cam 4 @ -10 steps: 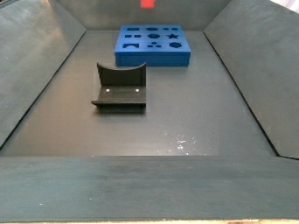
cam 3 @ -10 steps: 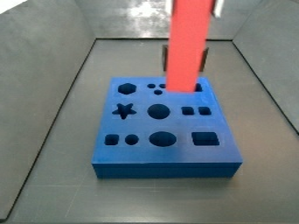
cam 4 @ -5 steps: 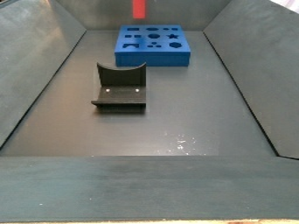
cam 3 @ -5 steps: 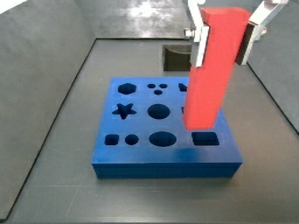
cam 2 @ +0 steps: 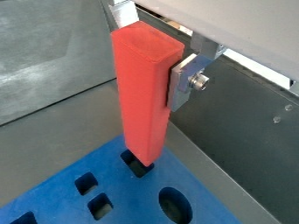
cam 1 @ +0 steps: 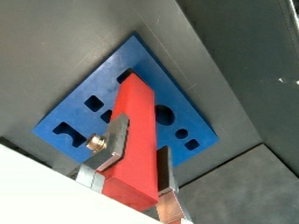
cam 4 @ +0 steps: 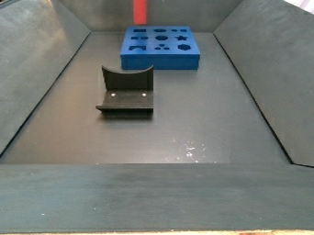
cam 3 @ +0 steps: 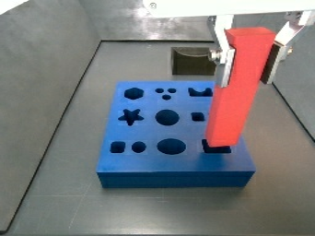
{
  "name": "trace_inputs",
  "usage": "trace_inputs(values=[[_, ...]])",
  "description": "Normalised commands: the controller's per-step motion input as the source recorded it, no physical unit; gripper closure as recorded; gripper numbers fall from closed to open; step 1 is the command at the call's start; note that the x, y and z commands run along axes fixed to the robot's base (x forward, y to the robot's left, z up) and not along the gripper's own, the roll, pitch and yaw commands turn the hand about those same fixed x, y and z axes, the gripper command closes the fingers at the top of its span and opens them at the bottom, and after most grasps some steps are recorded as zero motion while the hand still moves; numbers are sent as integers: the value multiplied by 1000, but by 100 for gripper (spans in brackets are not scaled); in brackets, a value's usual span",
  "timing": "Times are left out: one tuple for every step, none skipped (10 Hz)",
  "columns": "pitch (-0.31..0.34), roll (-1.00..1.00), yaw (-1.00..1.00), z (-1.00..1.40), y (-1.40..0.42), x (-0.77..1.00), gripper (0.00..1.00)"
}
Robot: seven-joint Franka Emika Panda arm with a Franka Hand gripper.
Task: Pick up the rectangle object. Move up. Place the rectangle object on the fixture. Regrasp the rectangle object. Move to above the board. Insert the rectangle object.
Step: Insert the rectangle object.
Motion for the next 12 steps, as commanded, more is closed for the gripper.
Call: trace_inputs(values=[[-229, 54, -83, -289, 20, 0, 100], [-211, 0, -46, -126, 20, 0, 100], [0, 0, 0, -29, -29, 0, 100], [-63, 31, 0, -60, 0, 169, 100], [-214, 171, -40, -209, 0, 234, 100], [0, 0, 0, -26, 0, 0, 100], [0, 217, 0, -191, 137, -240, 100], [0, 51, 0, -49, 160, -309, 100], [-14, 0, 0, 0, 0, 0, 100], [0, 0, 0, -54, 0, -109, 100], [-9, 97, 0, -214, 0, -183, 100], [-11, 220, 0, -377, -34, -146, 100]])
